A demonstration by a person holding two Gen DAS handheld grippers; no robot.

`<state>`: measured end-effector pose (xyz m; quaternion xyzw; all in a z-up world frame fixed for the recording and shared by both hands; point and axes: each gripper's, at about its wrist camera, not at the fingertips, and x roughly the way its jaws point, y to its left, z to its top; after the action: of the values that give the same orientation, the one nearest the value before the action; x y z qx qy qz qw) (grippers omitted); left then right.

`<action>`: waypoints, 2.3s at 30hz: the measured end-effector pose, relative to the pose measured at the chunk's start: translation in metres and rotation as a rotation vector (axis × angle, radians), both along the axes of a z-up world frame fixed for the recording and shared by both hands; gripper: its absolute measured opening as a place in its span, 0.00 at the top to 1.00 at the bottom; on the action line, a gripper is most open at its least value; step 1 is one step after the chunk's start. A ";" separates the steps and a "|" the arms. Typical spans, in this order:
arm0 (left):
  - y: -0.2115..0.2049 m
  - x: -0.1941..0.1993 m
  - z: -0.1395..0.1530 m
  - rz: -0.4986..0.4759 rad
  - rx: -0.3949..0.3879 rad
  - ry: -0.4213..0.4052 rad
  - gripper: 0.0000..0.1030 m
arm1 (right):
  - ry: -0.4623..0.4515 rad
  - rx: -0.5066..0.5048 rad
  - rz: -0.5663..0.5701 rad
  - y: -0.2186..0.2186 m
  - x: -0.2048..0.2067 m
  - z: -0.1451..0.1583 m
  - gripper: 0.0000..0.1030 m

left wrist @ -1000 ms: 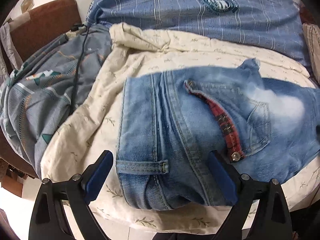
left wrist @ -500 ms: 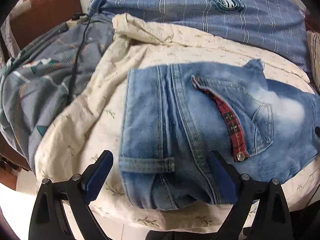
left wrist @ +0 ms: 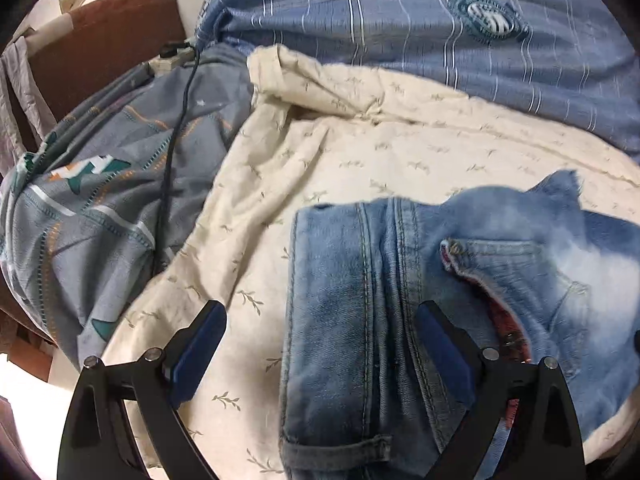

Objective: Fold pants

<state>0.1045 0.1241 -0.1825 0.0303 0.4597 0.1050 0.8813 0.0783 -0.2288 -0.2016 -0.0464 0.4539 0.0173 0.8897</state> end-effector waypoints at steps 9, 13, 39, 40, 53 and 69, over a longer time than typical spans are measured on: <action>-0.003 -0.006 -0.006 -0.002 0.012 0.017 0.06 | 0.029 0.042 -0.020 -0.011 -0.004 -0.005 0.25; -0.008 -0.012 0.005 -0.003 0.047 0.011 0.07 | 0.037 0.060 -0.020 -0.013 -0.006 -0.003 0.25; -0.120 -0.015 -0.008 -0.280 0.038 0.076 0.07 | 0.027 0.163 -0.284 -0.113 -0.009 0.012 0.25; -0.119 -0.021 -0.006 -0.279 0.029 0.073 0.07 | 0.007 0.199 -0.285 -0.119 -0.015 0.016 0.25; -0.146 -0.036 0.013 -0.359 -0.037 0.022 0.07 | -0.121 0.873 -0.653 -0.273 -0.102 0.005 0.25; -0.158 -0.027 -0.001 -0.372 -0.057 0.066 0.07 | -0.078 0.824 -0.691 -0.269 -0.062 -0.007 0.24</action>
<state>0.0774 -0.0335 -0.1831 0.0934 0.4774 -0.0738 0.8706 0.0159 -0.4974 -0.2081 0.4578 0.3648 -0.1015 0.8043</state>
